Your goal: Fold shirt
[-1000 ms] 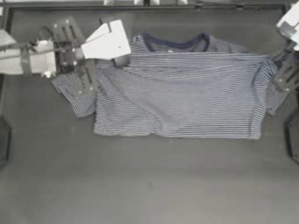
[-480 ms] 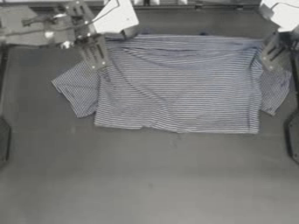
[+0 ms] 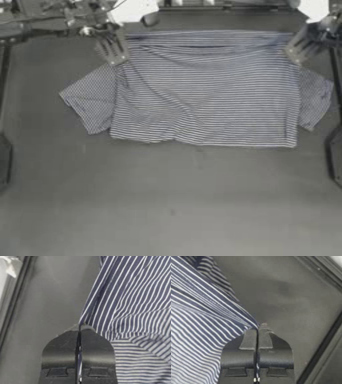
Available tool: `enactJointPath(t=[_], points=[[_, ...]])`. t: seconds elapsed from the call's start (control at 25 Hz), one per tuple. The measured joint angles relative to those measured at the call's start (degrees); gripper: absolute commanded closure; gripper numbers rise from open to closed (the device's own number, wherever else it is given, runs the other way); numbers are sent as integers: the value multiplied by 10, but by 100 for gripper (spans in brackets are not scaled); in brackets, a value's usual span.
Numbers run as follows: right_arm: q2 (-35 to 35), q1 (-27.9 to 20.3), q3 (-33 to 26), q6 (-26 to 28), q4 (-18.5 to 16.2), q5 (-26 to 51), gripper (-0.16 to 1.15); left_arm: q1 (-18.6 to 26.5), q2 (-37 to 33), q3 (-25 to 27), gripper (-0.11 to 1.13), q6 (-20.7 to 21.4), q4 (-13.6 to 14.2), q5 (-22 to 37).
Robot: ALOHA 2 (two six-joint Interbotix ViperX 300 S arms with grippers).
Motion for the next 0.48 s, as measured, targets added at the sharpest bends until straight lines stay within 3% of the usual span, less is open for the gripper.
enactJointPath(t=[0.32, 0.48], points=[[58, -38, -1, 2, 1, -57, 91, 29, 57, -28, 96, 45, -50, -1], [89, -48, -1, 2, 3, -73, 91, 34, 73, -40, 96, 48, -56, -4]])
